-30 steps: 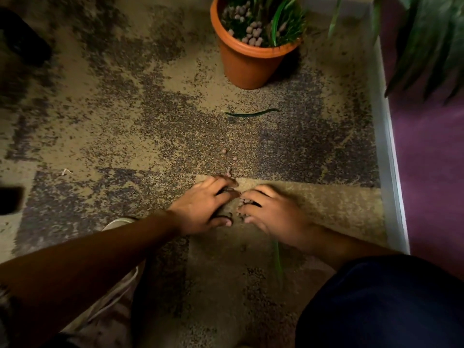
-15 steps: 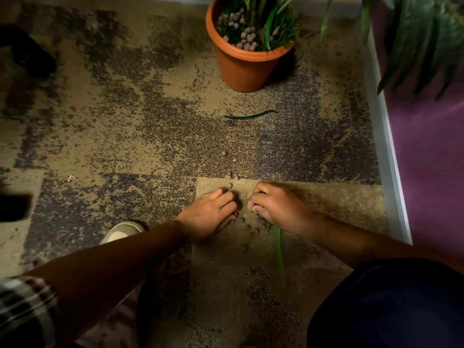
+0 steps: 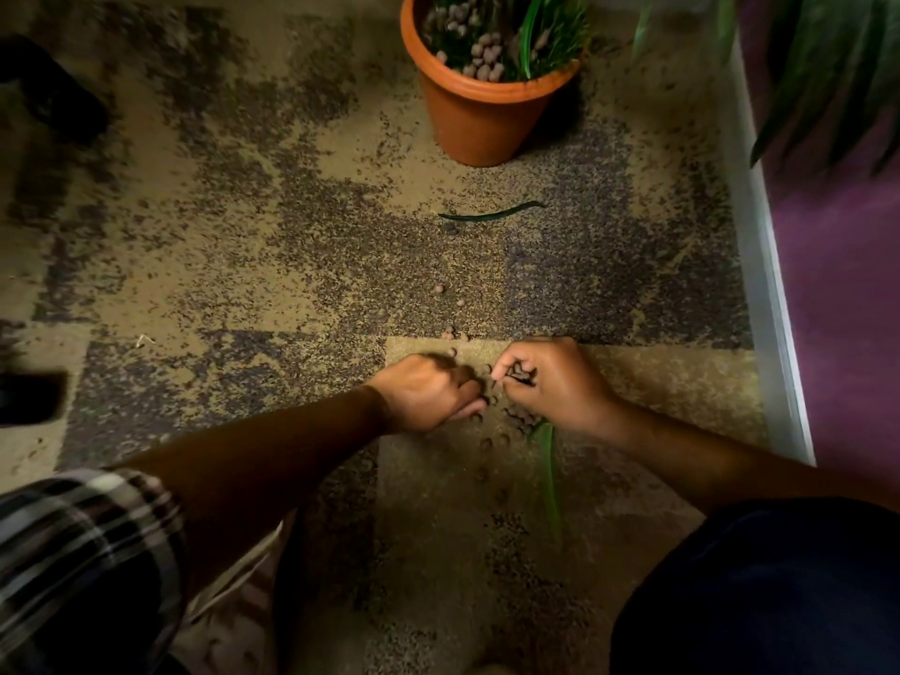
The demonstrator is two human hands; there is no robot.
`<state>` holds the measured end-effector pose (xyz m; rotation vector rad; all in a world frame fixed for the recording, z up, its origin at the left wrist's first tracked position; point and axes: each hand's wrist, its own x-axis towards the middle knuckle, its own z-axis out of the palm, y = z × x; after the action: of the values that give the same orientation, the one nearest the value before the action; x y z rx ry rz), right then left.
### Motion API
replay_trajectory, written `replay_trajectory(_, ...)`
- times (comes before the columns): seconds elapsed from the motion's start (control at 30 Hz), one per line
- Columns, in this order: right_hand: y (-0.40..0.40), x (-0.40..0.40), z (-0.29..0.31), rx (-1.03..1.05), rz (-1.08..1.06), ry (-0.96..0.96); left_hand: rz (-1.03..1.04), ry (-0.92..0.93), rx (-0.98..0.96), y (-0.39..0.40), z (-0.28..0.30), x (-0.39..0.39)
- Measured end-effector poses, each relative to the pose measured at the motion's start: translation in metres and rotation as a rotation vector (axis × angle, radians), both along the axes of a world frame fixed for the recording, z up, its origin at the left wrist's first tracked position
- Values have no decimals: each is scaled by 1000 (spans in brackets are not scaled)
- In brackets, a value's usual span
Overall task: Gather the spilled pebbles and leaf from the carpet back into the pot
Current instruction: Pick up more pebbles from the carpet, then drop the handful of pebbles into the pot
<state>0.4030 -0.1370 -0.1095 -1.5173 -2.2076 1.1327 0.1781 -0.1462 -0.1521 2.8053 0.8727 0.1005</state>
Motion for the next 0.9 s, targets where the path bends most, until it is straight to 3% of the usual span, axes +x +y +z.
replay_trajectory(0.1,1,-5,-2,-207,-218,165,249,-29,-186,1,3,2)
replay_trajectory(0.2,6,-13,8,-491,-460,430,623,-298,-355,-1,10,8)
replay_trajectory(0.23,8,-15,13,-573,-511,498,766,-415,-462,0,13,11)
replay_trajectory(0.33,16,-17,24,-811,-584,726,1128,-803,-1037,9,23,21)
replay_trajectory(0.43,24,-20,31,-936,-589,824,1167,-1028,-1374,19,39,25)
replay_trajectory(0.63,42,-24,45,-976,-582,940,1122,-1409,-1770,47,65,30)
replay_trajectory(0.73,55,-28,57,-946,-616,997,1171,-1579,-1874,59,76,30)
replay_trajectory(0.9,81,-35,79,-967,-822,1077,1245,-1810,-1890,81,96,26)
